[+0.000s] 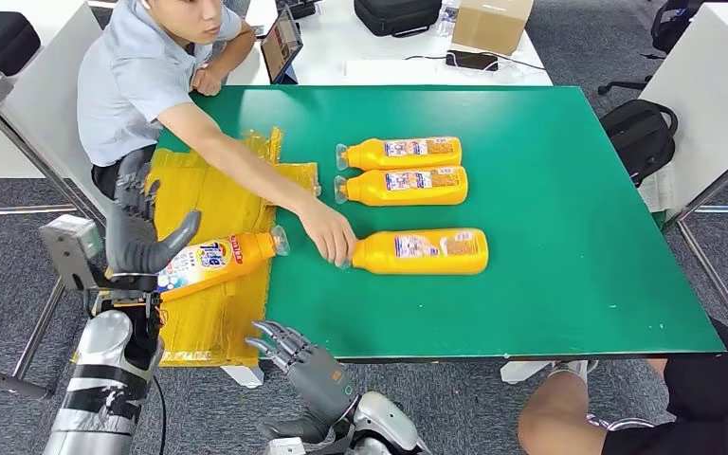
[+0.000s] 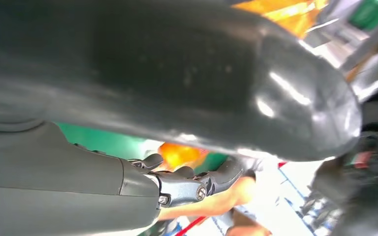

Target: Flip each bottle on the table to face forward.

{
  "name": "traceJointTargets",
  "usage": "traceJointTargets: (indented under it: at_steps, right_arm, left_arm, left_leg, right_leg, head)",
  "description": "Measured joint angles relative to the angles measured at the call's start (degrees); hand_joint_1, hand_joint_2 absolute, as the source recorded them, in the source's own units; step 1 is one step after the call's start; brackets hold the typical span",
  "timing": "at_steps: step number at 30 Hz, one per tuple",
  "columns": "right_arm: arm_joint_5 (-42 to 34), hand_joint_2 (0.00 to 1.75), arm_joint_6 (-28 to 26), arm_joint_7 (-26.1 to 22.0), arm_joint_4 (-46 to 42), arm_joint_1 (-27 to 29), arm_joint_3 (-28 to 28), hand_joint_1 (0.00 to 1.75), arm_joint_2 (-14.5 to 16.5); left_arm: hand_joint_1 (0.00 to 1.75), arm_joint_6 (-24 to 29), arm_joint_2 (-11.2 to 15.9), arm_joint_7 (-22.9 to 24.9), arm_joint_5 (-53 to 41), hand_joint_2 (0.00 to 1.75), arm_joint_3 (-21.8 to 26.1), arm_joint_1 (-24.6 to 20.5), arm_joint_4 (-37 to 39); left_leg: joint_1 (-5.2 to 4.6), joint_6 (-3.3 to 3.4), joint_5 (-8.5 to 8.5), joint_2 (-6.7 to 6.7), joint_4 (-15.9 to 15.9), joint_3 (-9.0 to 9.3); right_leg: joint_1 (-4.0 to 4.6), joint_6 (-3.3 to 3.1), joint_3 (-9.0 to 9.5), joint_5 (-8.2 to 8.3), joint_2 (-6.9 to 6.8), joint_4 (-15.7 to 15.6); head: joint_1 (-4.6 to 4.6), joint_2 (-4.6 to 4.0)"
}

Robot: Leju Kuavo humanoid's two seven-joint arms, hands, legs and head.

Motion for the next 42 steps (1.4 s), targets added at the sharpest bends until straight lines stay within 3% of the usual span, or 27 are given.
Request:
traceJointTargets:
  at_steps: [3,7,12,17,23,31,42]
  right_arm:
    - [3.15,0.0,-1.36,3.84,-2.81,0.61,-1.06,0.0,-1.52]
    - [4.39,1.75,-1.37,4.97,-5.39,1.16,-2.19,0.0,-2.9]
    - [12.26,1.75,-4.92,12.15,-9.73,2.79,-4.7,0.0,-4.77]
    - [21.91,1.75,-5.25,17.64,-20.48,6.74,-11.21,0.0,-8.72]
    - [30.9,1.75,-6.16,23.51,-26.79,9.55,-18.1,0.0,-10.91]
    - [36.01,1.75,-2.82,30.51,-29.39,12.25,-23.02,0.0,-11.95]
    - [36.73,1.75,-2.31,31.73,-28.89,12.45,-24.77,0.0,-12.98]
  left_arm:
    - [0.0,0.82,-0.94,-0.37,0.66,1.75,0.75,2.67,-2.88]
    - [0.0,1.0,-1.63,-0.43,0.94,1.75,1.2,4.53,-5.22]
    - [0.0,2.08,-2.74,-1.4,1.01,1.75,2.02,7.78,-8.8]
    - [0.0,4.04,-4.32,-3.69,-0.89,1.75,2.54,13.83,-14.75]
    - [0.0,4.61,-5.5,-2.89,-2.95,1.75,2.22,17.76,-18.03]
    - [0.0,6.36,-5.84,-0.65,-8.1,1.75,2.1,19.98,-19.17]
    - [0.0,7.62,-6.36,-0.18,-10.01,1.75,1.75,19.65,-19.17]
  left_leg:
    - [-0.02,0.01,-0.01,-0.02,0.0,-0.02]
    - [-0.03,0.02,-0.01,-0.02,0.0,-0.03]
    - [-0.03,0.02,-0.01,-0.01,0.0,0.0]
    - [-0.07,0.07,-0.07,-0.03,0.0,-0.06]
    - [-0.09,0.11,-0.12,-0.02,0.0,-0.05]
    - [-0.07,0.11,-0.11,-0.02,0.0,-0.02]
    - [-0.08,0.11,-0.11,-0.01,0.0,-0.03]
  right_leg:
    - [-0.03,0.0,0.0,-0.01,-0.01,-0.02]
    - [-0.03,0.0,0.0,-0.01,-0.01,-0.02]
    - [-0.03,0.0,0.01,0.0,0.0,-0.02]
    - [-0.07,0.02,0.0,-0.01,-0.01,-0.07]
    - [-0.07,0.02,-0.01,-0.02,-0.01,-0.11]
    - [-0.06,0.02,0.02,-0.02,-0.01,-0.09]
    - [-0.06,0.02,0.0,-0.02,-0.01,-0.1]
  head:
    - [0.01,0.0]
    - [0.0,0.0]
    - [-0.02,0.0]
    - [-0.01,0.0]
    - [-0.02,0.0]
    - [-0.02,0.0]
    - [-0.03,0.0]
